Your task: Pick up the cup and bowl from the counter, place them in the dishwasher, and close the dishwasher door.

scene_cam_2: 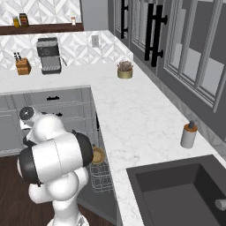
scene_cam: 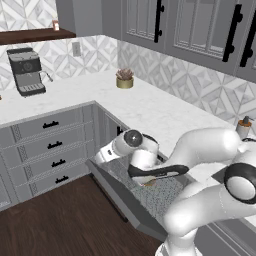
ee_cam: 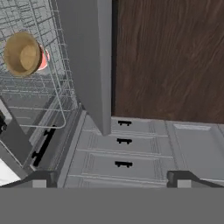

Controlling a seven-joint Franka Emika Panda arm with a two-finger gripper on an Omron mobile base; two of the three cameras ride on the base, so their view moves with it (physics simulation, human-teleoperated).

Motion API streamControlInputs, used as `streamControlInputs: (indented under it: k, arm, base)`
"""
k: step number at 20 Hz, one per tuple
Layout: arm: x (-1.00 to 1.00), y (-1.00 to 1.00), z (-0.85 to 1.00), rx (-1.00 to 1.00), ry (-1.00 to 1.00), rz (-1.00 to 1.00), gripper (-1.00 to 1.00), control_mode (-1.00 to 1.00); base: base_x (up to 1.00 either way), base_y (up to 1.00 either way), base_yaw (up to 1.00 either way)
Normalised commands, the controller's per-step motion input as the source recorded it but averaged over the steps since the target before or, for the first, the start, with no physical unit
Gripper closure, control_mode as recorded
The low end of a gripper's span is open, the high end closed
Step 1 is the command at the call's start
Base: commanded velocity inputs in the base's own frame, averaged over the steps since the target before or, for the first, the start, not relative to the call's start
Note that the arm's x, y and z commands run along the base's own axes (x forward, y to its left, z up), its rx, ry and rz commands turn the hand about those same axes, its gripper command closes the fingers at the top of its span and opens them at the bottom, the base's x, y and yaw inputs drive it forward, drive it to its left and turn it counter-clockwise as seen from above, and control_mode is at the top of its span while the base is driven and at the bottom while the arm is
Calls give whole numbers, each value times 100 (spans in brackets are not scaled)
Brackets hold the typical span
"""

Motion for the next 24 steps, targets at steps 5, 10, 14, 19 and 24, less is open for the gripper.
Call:
streamControlInputs:
  k: [5, 10, 14, 19, 24]
  arm:
    - [0, 17, 67, -18, 2, -6, -100, -100]
    - [-12, 0, -29, -28, 40, -3, -100, -100]
    - [-4, 0, -84, -24, 12, 0, -100, -100]
    - [0, 0, -98, -20, 8, 0, -100, -100]
    - [0, 6, -84, -19, 10, -1, -100, -100]
  base:
    - [0, 0, 0]
    - [0, 0, 0]
    - [0, 0, 0]
    - [0, 0, 0]
    - [0, 0, 0]
